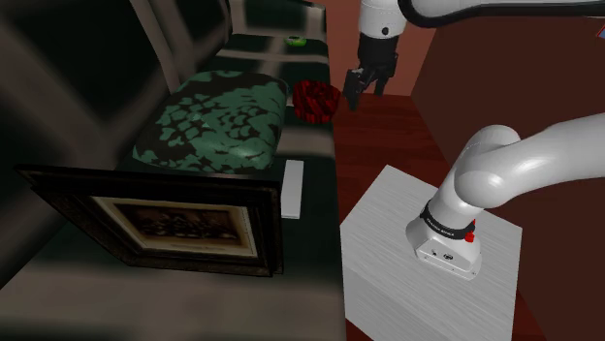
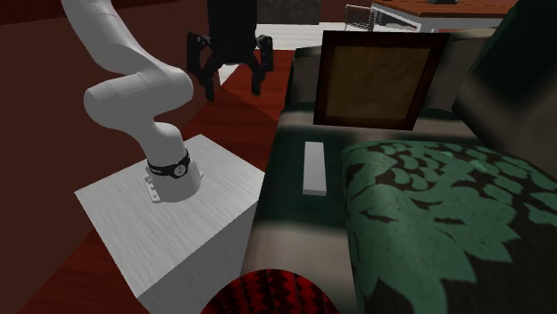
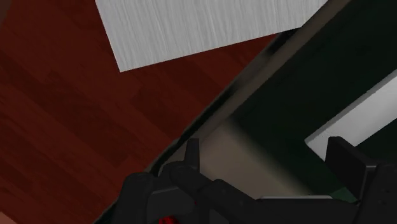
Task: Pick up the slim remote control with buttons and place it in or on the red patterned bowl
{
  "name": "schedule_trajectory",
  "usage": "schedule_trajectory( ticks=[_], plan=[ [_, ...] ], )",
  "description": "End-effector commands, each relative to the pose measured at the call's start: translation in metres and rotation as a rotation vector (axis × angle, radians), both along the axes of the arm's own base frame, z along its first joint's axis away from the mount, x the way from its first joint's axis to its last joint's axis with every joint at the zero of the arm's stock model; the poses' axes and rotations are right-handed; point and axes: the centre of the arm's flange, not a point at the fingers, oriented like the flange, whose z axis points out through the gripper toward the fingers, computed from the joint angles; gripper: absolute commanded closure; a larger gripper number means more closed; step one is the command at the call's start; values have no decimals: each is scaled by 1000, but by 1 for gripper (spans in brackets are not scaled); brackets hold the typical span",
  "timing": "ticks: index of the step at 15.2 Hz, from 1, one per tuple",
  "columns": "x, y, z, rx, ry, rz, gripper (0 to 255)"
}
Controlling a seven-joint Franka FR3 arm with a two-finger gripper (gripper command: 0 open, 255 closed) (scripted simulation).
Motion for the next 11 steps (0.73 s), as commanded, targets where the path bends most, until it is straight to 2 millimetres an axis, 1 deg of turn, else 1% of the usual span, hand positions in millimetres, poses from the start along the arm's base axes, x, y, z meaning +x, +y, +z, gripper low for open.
schedule_trajectory(
  ticks=[1, 6, 11],
  plan=[
    [4, 17, -19, 11, -5, -60, 0],
    [20, 57, -65, 38, -15, -198, 0],
    [42, 95, -110, 64, -24, -337, 0]
  ],
)
